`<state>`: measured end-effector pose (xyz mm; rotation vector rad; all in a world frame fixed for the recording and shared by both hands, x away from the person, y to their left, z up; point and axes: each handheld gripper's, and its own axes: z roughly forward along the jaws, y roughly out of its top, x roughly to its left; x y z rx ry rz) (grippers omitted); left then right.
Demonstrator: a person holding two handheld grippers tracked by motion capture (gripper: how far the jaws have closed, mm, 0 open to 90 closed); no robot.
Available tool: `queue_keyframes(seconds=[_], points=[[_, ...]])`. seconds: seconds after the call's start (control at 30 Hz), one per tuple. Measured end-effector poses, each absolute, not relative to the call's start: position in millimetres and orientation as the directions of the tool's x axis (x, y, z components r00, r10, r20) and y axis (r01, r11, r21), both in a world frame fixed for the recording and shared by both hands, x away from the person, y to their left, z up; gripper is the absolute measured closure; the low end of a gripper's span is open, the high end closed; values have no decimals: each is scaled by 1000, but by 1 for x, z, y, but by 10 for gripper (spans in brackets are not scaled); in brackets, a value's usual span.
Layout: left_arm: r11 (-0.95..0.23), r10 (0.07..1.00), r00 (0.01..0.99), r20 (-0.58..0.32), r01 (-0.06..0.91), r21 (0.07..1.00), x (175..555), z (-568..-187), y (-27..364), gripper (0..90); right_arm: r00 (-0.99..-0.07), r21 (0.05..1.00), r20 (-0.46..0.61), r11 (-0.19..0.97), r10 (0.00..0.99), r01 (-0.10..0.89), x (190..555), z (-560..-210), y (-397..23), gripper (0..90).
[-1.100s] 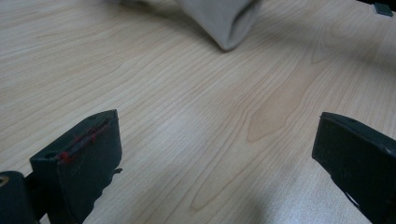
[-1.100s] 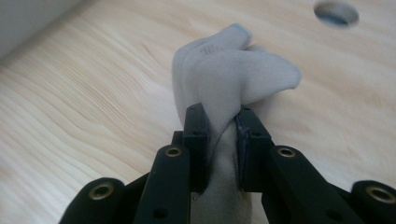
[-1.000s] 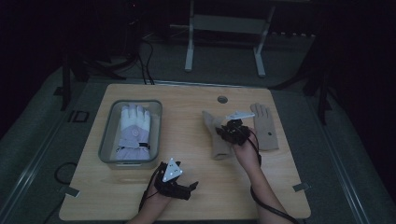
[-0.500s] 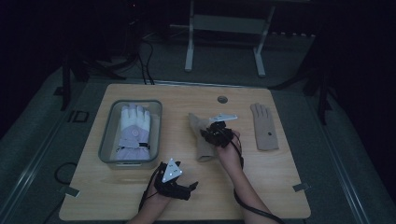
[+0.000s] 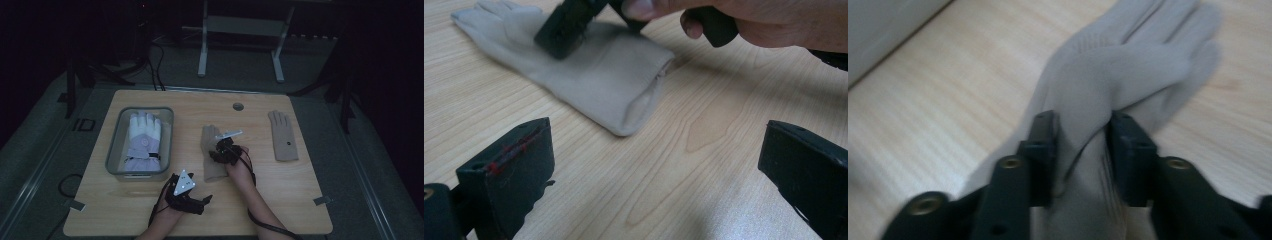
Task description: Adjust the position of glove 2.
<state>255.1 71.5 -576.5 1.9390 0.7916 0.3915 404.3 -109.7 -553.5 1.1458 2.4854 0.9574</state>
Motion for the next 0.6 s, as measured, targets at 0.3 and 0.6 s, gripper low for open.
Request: queue_keyframes(seconds=[0.3, 0.6], points=[[-323, 674, 737, -54, 359, 876, 255, -576, 71, 18, -707, 654, -45, 556, 706, 513, 398, -557, -94, 494], [-322, 673, 738, -55, 358, 876, 255, -576, 72, 19, -684, 664, -17, 520, 730, 538, 403, -558, -87, 454]])
